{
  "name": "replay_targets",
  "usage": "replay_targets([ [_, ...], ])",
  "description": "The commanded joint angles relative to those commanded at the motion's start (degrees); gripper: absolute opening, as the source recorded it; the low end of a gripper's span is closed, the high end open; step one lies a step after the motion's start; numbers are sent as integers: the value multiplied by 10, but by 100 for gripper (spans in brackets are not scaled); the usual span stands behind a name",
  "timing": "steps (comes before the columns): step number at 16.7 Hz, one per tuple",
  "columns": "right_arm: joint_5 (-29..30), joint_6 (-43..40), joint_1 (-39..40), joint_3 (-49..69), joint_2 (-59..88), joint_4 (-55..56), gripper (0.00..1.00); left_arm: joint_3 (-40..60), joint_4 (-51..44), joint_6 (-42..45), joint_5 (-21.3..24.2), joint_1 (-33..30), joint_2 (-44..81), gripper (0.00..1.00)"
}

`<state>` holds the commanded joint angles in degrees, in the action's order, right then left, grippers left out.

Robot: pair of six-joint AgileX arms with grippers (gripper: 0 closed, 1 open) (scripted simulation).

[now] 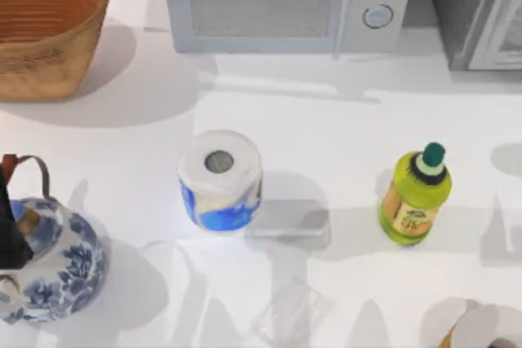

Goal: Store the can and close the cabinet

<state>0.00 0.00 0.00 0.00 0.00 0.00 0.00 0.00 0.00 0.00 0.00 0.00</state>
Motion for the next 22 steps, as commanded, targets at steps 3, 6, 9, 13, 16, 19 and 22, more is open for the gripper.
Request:
replay_targets([
  [3, -1, 1, 2, 0, 6, 5, 100, 0, 0, 0, 0, 0, 0, 100],
  [6, -6, 11, 14, 3, 59, 50, 100, 0, 0, 0, 0, 0, 0, 100],
  [9, -17, 28, 26, 10, 166, 134, 100, 0, 0, 0, 0, 0, 0, 100],
  [13, -33, 54, 33, 24, 382, 287, 100, 0, 0, 0, 0, 0, 0, 100],
  [16, -47, 67, 26, 40, 575, 418, 100, 0, 0, 0, 0, 0, 0, 100],
  [19, -62, 67, 8, 57, 774, 553, 100, 0, 0, 0, 0, 0, 0, 100],
  [22, -77, 52, -20, 75, 956, 683, 100, 0, 0, 0, 0, 0, 0, 100],
])
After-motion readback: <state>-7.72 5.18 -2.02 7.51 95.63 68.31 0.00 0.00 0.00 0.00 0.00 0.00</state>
